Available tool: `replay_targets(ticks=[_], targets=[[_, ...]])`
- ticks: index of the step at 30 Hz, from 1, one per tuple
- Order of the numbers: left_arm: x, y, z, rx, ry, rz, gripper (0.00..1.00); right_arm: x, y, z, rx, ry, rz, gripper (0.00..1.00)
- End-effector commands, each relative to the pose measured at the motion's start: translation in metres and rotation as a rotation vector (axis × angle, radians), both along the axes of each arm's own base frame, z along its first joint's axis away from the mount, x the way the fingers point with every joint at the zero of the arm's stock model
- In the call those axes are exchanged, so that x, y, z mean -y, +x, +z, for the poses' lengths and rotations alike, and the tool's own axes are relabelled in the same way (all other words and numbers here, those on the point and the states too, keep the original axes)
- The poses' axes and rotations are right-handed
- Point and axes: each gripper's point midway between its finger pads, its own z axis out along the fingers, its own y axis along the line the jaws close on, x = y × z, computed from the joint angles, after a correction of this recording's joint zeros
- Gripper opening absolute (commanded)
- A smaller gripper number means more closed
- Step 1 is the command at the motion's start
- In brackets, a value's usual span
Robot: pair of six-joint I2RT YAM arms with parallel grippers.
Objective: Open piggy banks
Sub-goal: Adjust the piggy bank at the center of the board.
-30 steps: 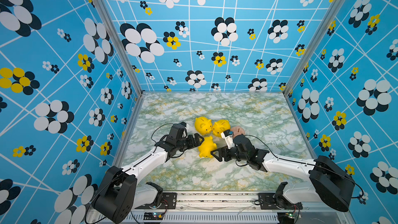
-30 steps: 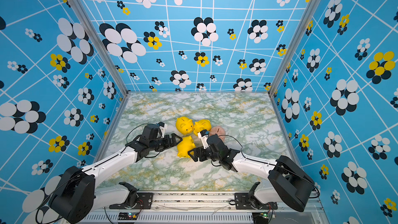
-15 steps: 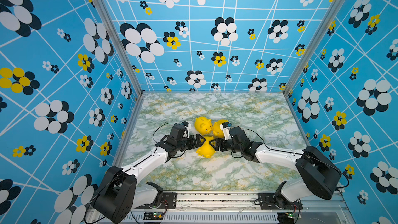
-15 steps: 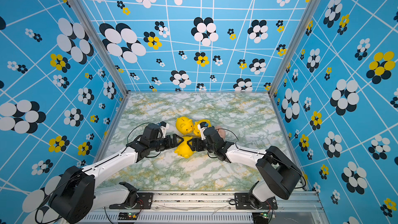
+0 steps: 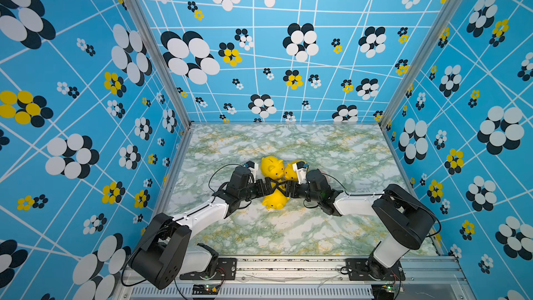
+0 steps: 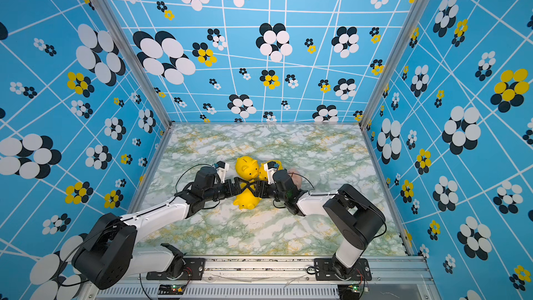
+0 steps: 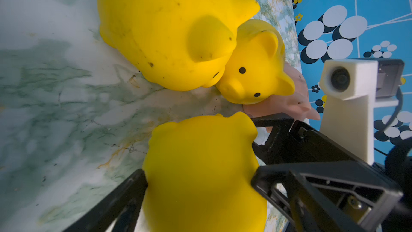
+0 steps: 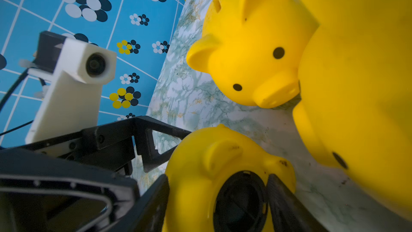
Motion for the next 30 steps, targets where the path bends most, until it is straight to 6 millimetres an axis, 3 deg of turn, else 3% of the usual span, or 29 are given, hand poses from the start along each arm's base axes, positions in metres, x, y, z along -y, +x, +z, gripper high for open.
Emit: replay_targets(ticks=[1, 8, 12, 22, 27, 30], targets=[[0.0, -0.008, -0.014, -0.026, -0.002, 0.019, 0.99, -0.007, -0.028, -0.019, -0.058, 0.01, 0.065, 0.7], [-0.004, -0.021, -0.026, -0.066, 0.032, 0.013, 0.99, 0.008, -0.067, -0.032, -0.1, 0.032, 0.056, 0.67], [-0.013, -0.023, -0.023, -0.044, 0.057, 0.046, 0.99, 0.017, -0.08, -0.03, -0.095, 0.04, 0.039, 0.67], [-0.017, -0.02, -0.002, 0.018, 0.091, 0.034, 0.99, 0.032, -0.085, -0.003, -0.027, 0.012, -0.003, 0.74], [-0.016, -0.017, 0.005, 0.033, 0.109, 0.012, 0.99, 0.053, -0.076, 0.004, 0.045, -0.155, -0.047, 0.86], [-0.018, -0.014, 0.007, 0.036, 0.113, 0.029, 0.99, 0.066, -0.064, 0.004, 0.059, -0.259, -0.085, 0.86]])
